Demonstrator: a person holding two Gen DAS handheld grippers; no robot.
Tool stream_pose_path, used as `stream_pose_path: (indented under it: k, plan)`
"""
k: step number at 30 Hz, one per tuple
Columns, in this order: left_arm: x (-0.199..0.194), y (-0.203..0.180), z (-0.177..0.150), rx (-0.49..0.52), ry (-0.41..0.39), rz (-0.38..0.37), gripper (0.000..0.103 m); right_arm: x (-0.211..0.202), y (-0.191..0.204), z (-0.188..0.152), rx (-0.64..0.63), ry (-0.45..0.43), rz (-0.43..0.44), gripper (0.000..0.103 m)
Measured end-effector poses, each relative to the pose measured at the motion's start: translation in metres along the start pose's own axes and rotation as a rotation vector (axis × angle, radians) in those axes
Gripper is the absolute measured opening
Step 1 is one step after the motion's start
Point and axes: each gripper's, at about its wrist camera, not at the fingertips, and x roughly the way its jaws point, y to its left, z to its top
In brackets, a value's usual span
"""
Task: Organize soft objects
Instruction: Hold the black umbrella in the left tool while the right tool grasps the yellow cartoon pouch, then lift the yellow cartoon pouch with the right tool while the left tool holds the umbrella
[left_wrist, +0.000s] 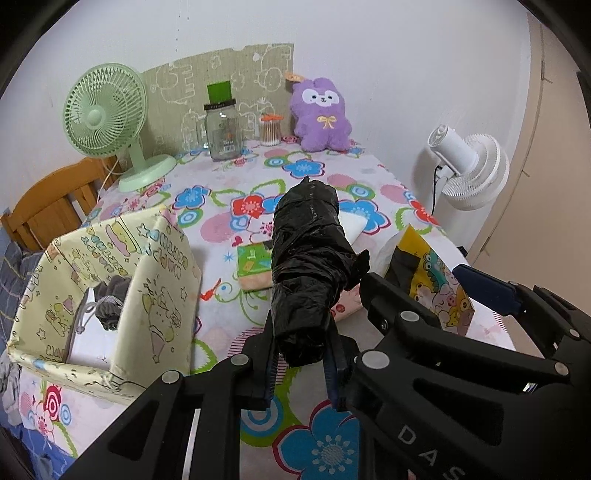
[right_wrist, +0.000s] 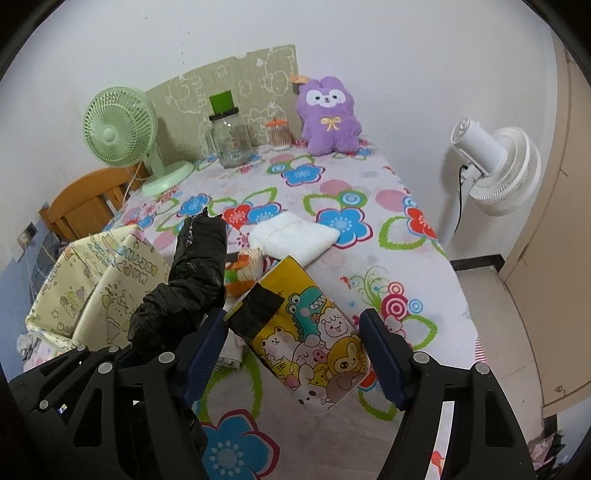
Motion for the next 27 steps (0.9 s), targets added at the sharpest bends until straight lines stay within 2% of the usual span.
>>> stream_pose_path:
  k: [7,8,9,13,18,19,22,23,27]
  plan:
    - [-0.019,0.0,0.006,0.004,-0.028,-0.023,0.02,-0.022,0.003,0.005,-0.004,-0.044,-0.001,0.074]
    - [-0.021,0.0,0.007,0.005,-0.035,-0.022,0.02,-0.025,0.004,0.006,-0.008,-0.05,0.0,0.054]
    - [-0.024,0.001,0.008,0.006,-0.04,-0.021,0.02,-0.027,0.006,0.008,-0.018,-0.043,-0.004,0.049]
    - [-0.031,0.0,0.008,0.015,-0.057,-0.018,0.02,-0.031,0.01,0.011,-0.028,-0.048,0.006,0.048]
    - [-0.026,0.006,0.003,-0.001,-0.033,-0.017,0.02,-0.031,0.012,0.006,-0.038,-0.045,0.016,0.049]
    - [-0.026,0.006,0.001,-0.002,-0.029,-0.019,0.02,-0.031,0.013,0.004,-0.041,-0.042,0.015,0.051]
    - [-0.024,0.005,-0.003,-0.004,-0.017,-0.031,0.02,-0.03,0.012,0.0,-0.046,-0.037,0.014,0.07]
    - [-0.023,0.005,-0.004,-0.005,-0.013,-0.034,0.02,-0.031,0.01,-0.002,-0.042,-0.041,0.014,0.074]
    - [-0.019,0.002,-0.01,-0.004,0.002,-0.043,0.02,-0.03,0.007,-0.007,-0.04,-0.033,-0.005,0.076]
